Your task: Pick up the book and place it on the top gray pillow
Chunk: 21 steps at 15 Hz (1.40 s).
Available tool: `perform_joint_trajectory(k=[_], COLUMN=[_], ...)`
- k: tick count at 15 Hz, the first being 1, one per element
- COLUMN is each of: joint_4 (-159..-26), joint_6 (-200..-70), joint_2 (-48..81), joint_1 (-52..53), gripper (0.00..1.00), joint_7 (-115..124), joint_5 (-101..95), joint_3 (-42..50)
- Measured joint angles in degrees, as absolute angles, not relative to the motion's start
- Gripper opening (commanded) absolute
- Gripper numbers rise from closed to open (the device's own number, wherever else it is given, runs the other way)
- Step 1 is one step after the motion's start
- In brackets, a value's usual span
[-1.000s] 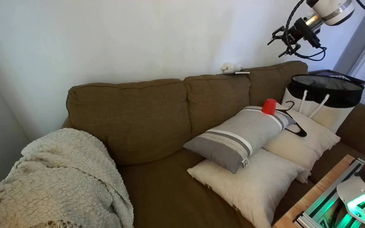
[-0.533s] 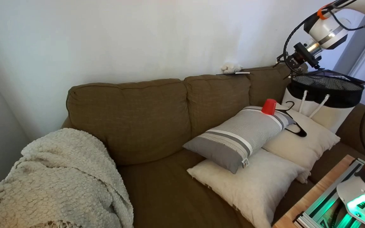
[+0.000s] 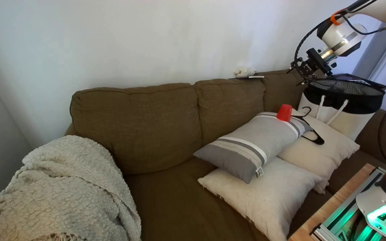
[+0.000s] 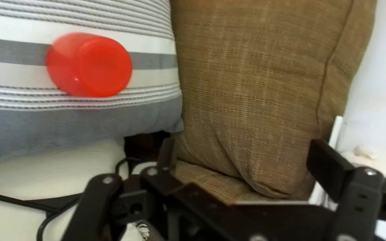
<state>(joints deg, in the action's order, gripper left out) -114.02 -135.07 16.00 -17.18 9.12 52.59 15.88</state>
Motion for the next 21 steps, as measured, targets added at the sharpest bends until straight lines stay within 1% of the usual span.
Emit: perform_joint_trajectory(k=[2, 6, 9, 12, 16, 18, 21], joint_4=[-113.20, -105.33, -94.97, -85.23, -73.76, -72.18, -72.18], joint_6=[-141.06, -148.13, -148.05, -144.25, -145.92, -146.71, -146.73], joint_2=[15.95, 16.86, 20.96, 27.09, 37.67, 39.83, 38.90], joint_1=[-16.86, -13.97, -12.43, -12.98, -12.89, -13.41, -13.49], gripper=[1.00, 1.00, 1.00, 1.00, 1.00, 1.00, 1.00], joint_7=[8.08, 11.47, 20.41, 23.57, 32.27, 33.09, 33.08], joint_5=[57.60, 56.60, 51.06, 48.89, 35.74, 34.76, 34.76], joint_3=[13.91, 11.82, 11.76, 11.59, 14.59, 13.96, 13.48])
